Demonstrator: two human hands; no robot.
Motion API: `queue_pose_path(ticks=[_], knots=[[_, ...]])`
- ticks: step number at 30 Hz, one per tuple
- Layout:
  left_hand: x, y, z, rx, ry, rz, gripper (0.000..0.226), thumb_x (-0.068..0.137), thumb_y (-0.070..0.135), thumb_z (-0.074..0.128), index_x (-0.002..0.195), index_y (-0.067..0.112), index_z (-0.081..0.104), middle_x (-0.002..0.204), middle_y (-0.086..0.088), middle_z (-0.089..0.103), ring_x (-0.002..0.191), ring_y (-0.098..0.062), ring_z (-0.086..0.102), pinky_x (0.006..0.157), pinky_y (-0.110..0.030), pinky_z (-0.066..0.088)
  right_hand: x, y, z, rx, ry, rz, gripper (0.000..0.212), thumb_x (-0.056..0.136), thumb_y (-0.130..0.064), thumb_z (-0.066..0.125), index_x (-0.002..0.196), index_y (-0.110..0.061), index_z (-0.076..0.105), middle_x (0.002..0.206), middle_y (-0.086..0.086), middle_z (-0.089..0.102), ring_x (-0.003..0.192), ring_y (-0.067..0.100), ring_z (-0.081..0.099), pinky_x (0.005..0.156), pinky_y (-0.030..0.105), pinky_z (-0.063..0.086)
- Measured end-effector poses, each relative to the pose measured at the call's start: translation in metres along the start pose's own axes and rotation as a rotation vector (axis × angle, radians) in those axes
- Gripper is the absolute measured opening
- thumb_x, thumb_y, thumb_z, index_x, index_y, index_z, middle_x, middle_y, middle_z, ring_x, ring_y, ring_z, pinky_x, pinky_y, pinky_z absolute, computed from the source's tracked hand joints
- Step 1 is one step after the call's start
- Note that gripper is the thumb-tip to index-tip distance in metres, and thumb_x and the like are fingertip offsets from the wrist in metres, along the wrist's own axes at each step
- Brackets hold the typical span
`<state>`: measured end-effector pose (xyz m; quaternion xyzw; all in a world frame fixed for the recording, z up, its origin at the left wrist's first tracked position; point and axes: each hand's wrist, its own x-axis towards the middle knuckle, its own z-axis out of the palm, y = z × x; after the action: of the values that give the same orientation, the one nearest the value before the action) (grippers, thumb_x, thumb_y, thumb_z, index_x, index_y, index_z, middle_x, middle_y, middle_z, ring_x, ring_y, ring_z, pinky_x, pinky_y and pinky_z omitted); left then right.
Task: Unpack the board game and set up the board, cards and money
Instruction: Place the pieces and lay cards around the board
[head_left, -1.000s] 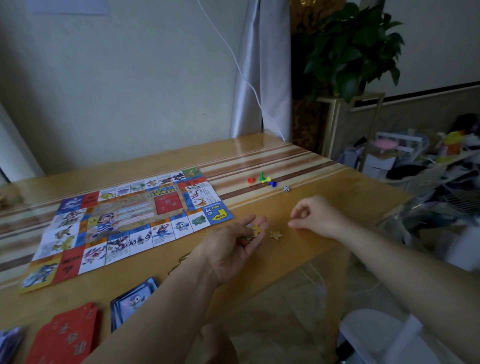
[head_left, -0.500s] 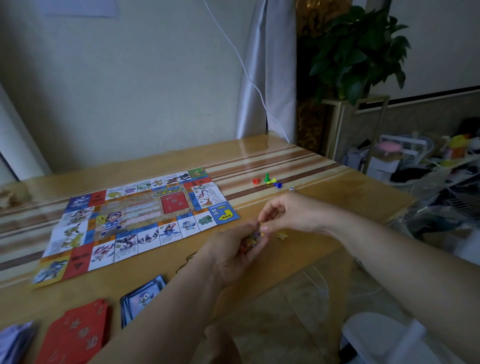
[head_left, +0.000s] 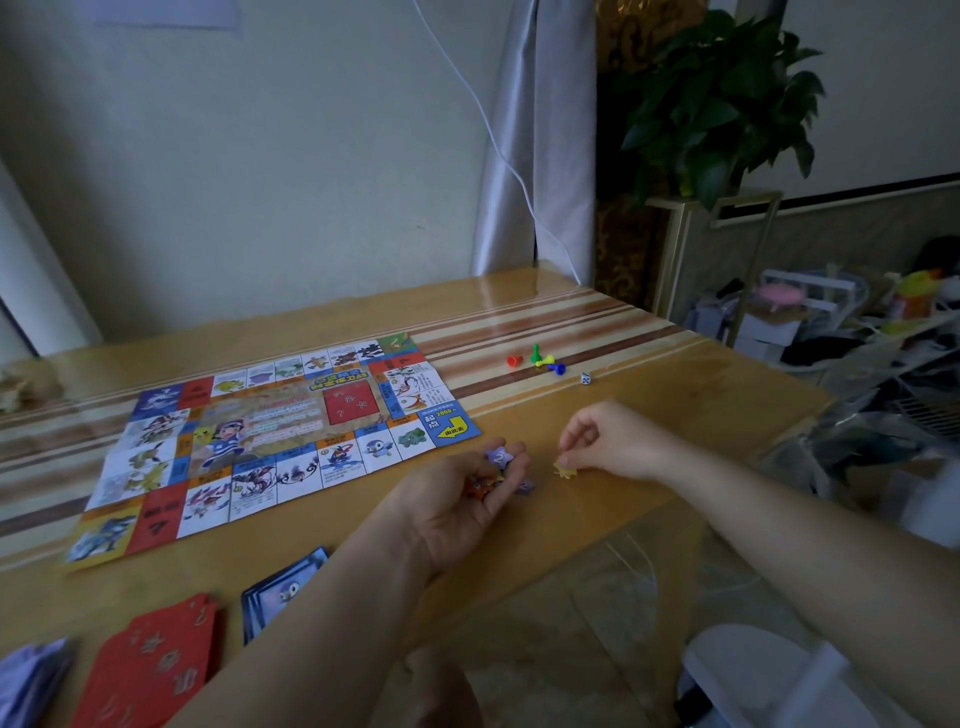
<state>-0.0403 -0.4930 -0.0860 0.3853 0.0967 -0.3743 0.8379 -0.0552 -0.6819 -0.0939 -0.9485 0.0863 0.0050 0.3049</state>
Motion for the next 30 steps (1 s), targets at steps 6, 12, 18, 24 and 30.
queue_pose_path(ticks=[6,12,18,24,30], knots=[[-0.002,-0.001,0.003,0.069,-0.041,-0.007,0.025,0.093,-0.011,0.037,0.104,-0.01,0.059,0.095,-0.027,0.065,0.092,-0.029,0.063,0.072,-0.038,0.055,-0.005,-0.027,-0.005,0.205,0.01,-0.156,0.019,0.086,-0.037,0.065,0.099,-0.024,0.072,0.094,-0.016,0.064,0.093,0.0,0.057,0.083,0.021,0.042],[-0.008,-0.003,0.005,0.148,-0.037,0.03,0.023,0.093,-0.012,0.039,0.088,-0.007,0.061,0.089,-0.024,0.063,0.084,-0.028,0.062,0.07,-0.033,0.053,-0.001,-0.037,0.002,0.205,-0.149,-0.19,0.005,0.08,-0.025,0.074,0.077,-0.027,0.07,0.083,-0.009,0.07,0.086,0.004,0.063,0.089,0.029,0.048],[-0.002,0.01,-0.011,0.098,0.049,0.087,0.024,0.092,-0.013,0.042,0.11,-0.008,0.057,0.105,-0.024,0.066,0.092,-0.028,0.065,0.069,-0.035,0.057,0.0,-0.028,0.001,0.247,-0.042,-0.093,0.004,0.084,-0.021,0.07,0.082,-0.023,0.069,0.089,-0.005,0.069,0.092,0.01,0.063,0.084,0.024,0.046],[-0.006,0.014,-0.018,0.067,0.068,0.091,0.022,0.092,-0.008,0.047,0.109,-0.006,0.06,0.11,-0.023,0.066,0.098,-0.028,0.064,0.069,-0.035,0.057,-0.002,-0.027,0.022,-0.069,0.009,-0.161,0.011,0.081,-0.028,0.073,0.091,-0.026,0.069,0.081,-0.012,0.061,0.084,0.008,0.059,0.079,0.026,0.049],[-0.008,0.014,-0.02,0.037,0.107,0.099,0.022,0.091,-0.001,0.053,0.112,-0.007,0.059,0.107,-0.024,0.066,0.096,-0.028,0.065,0.066,-0.039,0.056,-0.009,-0.033,0.021,-0.332,-0.049,-0.251,0.02,0.084,-0.04,0.067,0.103,-0.035,0.07,0.086,-0.018,0.049,0.097,0.009,0.053,0.088,0.03,0.039]])
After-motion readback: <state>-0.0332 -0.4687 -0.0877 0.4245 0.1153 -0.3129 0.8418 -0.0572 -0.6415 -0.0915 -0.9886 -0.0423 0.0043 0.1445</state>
